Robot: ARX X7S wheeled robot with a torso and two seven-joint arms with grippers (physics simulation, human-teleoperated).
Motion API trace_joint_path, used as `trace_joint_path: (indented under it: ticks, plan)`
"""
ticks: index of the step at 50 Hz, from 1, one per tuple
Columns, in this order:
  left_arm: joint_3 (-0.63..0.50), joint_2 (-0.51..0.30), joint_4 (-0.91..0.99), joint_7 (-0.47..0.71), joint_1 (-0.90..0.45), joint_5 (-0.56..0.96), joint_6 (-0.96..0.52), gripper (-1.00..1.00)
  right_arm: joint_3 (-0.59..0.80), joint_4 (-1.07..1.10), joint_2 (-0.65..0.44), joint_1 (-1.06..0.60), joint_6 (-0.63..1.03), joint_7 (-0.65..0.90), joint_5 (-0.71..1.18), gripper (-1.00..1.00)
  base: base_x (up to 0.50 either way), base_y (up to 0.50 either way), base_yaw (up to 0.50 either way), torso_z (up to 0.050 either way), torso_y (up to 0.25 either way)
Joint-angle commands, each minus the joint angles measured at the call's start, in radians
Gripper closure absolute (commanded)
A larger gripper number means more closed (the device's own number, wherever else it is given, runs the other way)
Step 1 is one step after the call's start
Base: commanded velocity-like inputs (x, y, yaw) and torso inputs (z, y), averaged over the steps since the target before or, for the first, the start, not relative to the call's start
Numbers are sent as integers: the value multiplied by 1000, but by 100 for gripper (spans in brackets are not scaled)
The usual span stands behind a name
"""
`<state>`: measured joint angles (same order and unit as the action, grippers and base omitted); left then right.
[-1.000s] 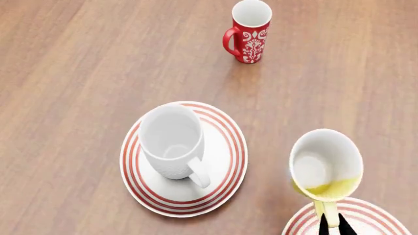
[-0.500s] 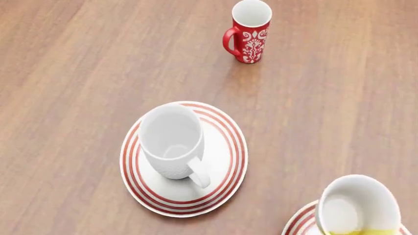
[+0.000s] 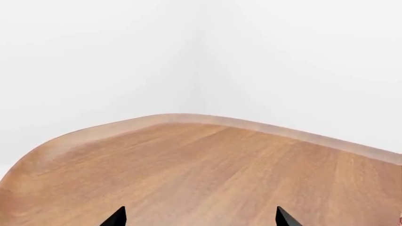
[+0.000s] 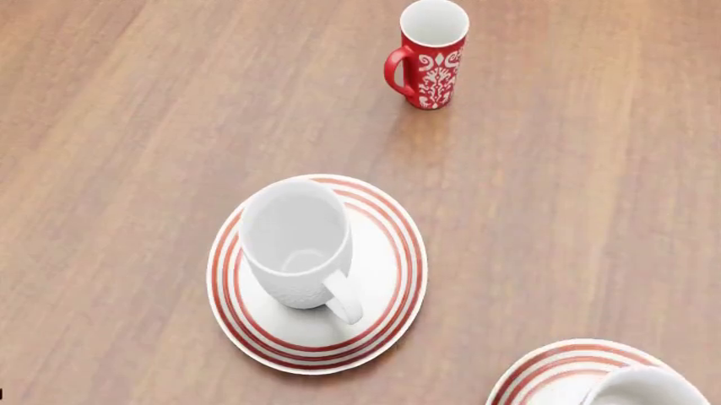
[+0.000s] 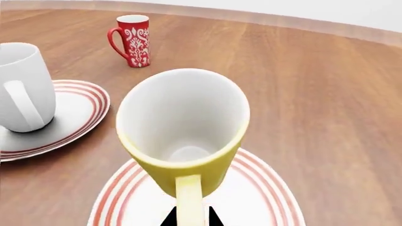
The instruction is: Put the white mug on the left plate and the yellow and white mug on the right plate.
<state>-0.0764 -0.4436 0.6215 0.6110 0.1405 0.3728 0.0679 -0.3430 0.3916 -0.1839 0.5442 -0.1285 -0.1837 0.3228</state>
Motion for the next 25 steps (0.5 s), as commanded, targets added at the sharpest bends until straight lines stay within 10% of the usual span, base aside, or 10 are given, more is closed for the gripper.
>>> trace_joint_path:
  ticks: [1, 25]
  plan:
    - [22, 19, -17, -22, -14, -6, -1, -100, 18, -133, 26, -34, -53, -34, -56, 100, 0, 0, 0, 0, 0]
    - [18, 14, -7, -17, -9, -5, -2, -100, 40, -266, 25, -66, -109, -54, -33, 100, 0, 0, 0, 0, 0]
